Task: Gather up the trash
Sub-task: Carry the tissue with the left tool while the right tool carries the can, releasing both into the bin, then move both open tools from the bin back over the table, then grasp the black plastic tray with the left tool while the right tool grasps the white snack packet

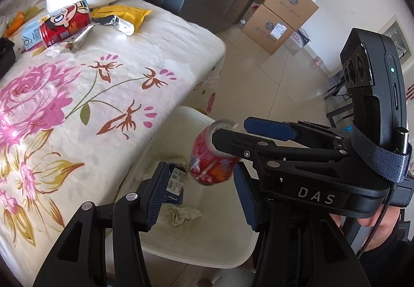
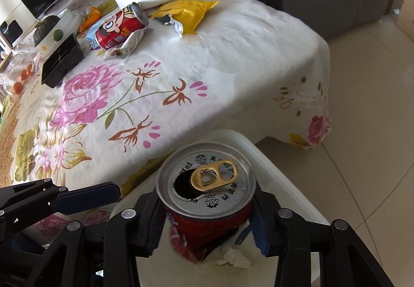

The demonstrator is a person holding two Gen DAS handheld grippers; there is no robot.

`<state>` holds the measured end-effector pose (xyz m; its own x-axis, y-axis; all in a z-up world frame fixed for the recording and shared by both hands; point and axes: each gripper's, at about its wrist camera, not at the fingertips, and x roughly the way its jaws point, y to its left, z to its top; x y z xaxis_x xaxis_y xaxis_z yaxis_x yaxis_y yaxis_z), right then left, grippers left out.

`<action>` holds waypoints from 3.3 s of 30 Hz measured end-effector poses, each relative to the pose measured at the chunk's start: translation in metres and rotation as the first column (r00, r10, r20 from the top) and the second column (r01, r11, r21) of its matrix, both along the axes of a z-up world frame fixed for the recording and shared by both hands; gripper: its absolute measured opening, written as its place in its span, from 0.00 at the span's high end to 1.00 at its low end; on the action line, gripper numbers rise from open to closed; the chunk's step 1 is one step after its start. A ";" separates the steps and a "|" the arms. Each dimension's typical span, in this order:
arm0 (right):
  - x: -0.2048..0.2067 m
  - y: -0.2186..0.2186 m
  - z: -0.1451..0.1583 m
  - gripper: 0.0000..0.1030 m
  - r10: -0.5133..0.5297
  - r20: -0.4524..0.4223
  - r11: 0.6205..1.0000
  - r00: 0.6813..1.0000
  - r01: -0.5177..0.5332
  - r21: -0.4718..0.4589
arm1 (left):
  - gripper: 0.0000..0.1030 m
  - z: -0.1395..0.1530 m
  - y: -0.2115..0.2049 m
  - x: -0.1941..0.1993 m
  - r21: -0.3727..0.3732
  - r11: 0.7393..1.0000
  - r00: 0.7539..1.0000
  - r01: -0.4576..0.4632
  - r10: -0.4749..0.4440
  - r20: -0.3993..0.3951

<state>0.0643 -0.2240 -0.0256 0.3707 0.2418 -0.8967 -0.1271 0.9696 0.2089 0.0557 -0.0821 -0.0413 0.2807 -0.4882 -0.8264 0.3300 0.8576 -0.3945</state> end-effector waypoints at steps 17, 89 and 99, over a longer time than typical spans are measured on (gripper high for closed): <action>-0.001 0.006 0.006 0.38 0.023 0.033 1.000 0.999 -0.022 -0.019 | 0.45 -0.002 0.000 0.003 0.010 1.000 1.000 -0.004 0.004 0.001; 0.097 0.044 0.027 0.31 -0.009 0.090 0.973 0.996 -0.012 0.230 | 0.40 0.069 0.250 0.114 0.124 0.828 0.835 -0.547 0.527 0.162; 0.146 0.068 -0.024 0.31 0.015 -0.095 0.934 0.995 0.020 0.357 | 0.40 0.030 0.238 0.154 0.266 0.852 0.893 -0.450 0.424 0.151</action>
<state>0.2099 -0.1563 -0.0493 0.2893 0.5513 -0.7825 -0.0871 0.8292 0.5521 0.2099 0.1559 -0.0110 0.4835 -0.0443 -0.8742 -0.0847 0.9917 -0.0971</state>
